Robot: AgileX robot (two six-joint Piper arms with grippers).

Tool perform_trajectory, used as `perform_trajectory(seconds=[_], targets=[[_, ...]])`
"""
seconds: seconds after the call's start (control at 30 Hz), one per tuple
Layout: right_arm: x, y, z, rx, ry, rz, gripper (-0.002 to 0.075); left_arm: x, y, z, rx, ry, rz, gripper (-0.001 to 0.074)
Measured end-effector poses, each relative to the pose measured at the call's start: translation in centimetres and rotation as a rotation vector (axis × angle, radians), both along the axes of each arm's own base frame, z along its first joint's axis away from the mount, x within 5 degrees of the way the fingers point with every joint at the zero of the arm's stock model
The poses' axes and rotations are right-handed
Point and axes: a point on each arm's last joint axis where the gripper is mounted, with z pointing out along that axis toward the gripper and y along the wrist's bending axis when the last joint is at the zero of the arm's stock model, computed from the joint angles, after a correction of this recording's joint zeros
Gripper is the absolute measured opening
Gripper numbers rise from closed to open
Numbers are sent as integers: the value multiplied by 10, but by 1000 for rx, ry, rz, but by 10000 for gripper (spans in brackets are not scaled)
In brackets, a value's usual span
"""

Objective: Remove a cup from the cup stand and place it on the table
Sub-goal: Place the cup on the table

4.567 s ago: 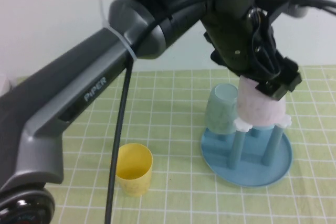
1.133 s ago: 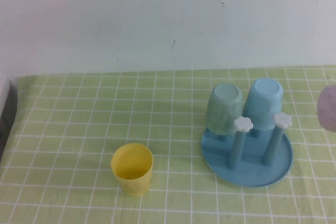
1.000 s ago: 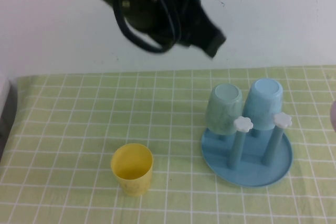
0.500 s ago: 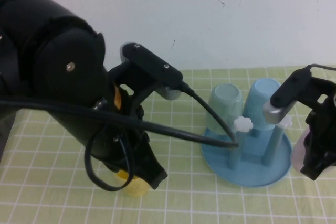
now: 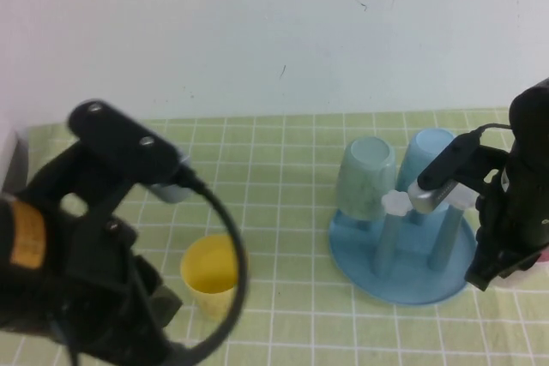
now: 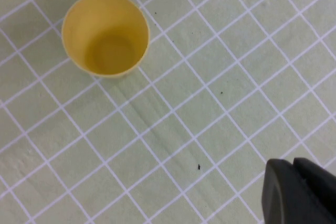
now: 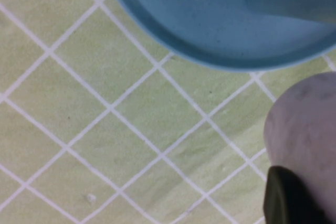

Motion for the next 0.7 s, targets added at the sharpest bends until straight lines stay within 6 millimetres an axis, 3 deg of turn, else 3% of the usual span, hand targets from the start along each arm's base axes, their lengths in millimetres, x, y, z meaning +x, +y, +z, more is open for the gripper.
perform_trajectory(seconds=[0.17, 0.4, 0.7], targets=[[-2, -2, -6, 2, 2, -33, 20, -14, 13, -2, -33, 5, 21, -1], [-23, -8, -46, 51, 12, -61, 20, -32, 25, -7, -78, 20, 20, -1], [-27, -9, -49, 90, -48, -79, 31, -37, 28, -7, -99, 28, 27, -1]])
